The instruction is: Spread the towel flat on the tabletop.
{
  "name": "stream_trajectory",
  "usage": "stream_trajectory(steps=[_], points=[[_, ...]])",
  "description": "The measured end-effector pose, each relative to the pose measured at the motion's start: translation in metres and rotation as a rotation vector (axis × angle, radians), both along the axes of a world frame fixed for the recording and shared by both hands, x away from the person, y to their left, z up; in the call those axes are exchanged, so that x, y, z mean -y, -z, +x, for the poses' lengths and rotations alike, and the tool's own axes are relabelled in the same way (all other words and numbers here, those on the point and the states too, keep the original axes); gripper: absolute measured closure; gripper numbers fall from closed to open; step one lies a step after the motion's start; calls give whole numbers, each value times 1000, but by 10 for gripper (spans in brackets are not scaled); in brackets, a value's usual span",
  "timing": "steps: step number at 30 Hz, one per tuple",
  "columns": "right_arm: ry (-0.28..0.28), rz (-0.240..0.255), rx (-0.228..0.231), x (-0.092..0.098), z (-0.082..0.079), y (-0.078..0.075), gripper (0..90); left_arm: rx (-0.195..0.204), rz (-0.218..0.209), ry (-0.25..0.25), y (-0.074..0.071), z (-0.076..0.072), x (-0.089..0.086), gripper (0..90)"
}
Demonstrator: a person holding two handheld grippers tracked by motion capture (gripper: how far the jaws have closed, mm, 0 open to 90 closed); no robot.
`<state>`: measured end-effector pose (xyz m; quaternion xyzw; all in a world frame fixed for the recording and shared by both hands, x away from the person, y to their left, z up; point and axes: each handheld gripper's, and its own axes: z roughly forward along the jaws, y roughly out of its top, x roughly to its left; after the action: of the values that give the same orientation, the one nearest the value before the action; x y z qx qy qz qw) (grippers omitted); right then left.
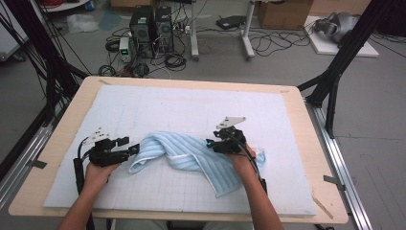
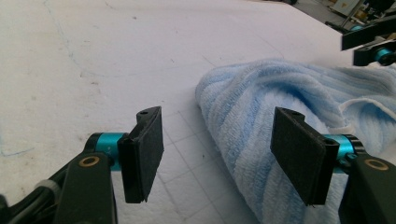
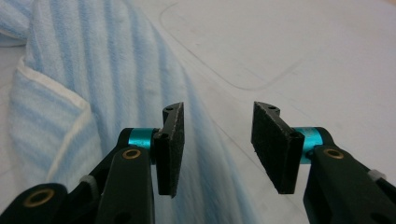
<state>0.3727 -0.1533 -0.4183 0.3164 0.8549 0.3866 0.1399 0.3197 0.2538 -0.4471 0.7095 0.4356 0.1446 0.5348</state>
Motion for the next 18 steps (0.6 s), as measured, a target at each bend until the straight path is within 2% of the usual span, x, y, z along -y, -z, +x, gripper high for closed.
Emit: stream_trajectory(steps=[2,3,5,6,8,13,18], points=[[-26,0,-24,-12,6,6,571,1,-1,2,0,0,0,347],[-41,-16,-38,-17,8,10,608,0,-3,1,0,0,0,347],[-68,-33,-81,-21,11,17,750,-1,-3,4,-1,0,-1,348],[-75,-30,-94,-21,11,19,805,0,-3,5,-1,0,-1,349],[-81,-5,-103,-17,10,16,852,-1,-6,6,-1,0,-2,356],[-109,117,-45,-1,-3,-7,860,-5,-1,30,-2,0,-4,417],[-181,214,25,14,-28,-30,859,-18,-19,29,-3,0,-5,414]])
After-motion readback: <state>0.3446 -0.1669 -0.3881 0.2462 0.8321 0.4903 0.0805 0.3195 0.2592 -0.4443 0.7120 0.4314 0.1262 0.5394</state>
